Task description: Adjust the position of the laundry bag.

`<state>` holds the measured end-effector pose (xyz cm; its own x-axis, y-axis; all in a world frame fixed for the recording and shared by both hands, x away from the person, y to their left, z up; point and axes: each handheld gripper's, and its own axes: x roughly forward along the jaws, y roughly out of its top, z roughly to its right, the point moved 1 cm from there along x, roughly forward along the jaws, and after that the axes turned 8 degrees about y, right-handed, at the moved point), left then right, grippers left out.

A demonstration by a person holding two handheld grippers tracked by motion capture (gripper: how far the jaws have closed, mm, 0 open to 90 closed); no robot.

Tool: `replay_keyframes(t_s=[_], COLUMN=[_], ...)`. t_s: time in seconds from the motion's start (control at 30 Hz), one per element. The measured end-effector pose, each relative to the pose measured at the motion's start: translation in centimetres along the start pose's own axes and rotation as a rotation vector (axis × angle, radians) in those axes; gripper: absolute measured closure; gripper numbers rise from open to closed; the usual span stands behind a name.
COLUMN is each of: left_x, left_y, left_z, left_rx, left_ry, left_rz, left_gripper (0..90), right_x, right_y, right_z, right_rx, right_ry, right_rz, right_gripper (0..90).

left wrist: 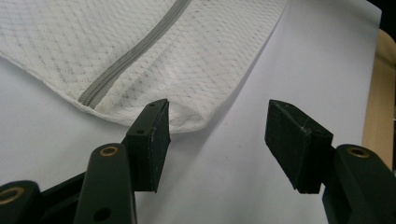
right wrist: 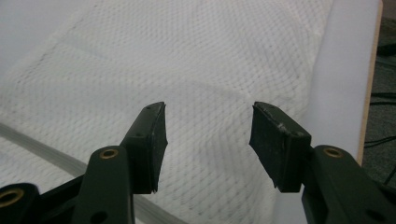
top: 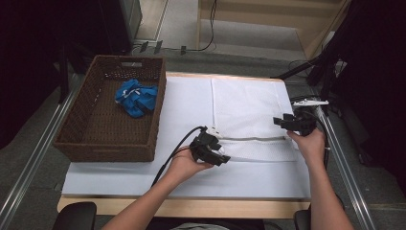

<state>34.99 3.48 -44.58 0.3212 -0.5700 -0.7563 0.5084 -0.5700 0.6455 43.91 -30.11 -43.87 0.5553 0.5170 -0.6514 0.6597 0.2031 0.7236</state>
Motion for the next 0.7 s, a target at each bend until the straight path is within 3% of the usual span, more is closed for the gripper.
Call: replay_keyframes(t_s=[0.27,0.33,0.47,0.7], left_x=[1.5,2.0,2.7,3.3], left_y=[0.0,0.0,-0.2,-0.4], left_z=[-0.3,-0.2,-0.4,-0.5], left_rx=[-0.003,0.011,-0.003,0.005], left_ry=[0.014,0.024,0.022,0.039], left_rz=[-0.009,-0.008,-0.010,-0.006], left_gripper=[41.2,41.3,41.9,48.4], right_x=[1.0,1.6,2.4,3.3], right_y=[0.0,-0.4,-1.0,-1.3], right_z=[1.8,2.2,3.1,3.6], right_rx=[0.035,0.056,0.065,0.080], right_ry=[-0.027,-0.029,-0.031,-0.050], right_rz=[-0.006,-0.033,-0.064,-0.074], right_gripper=[46.7,46.5,45.6,44.9])
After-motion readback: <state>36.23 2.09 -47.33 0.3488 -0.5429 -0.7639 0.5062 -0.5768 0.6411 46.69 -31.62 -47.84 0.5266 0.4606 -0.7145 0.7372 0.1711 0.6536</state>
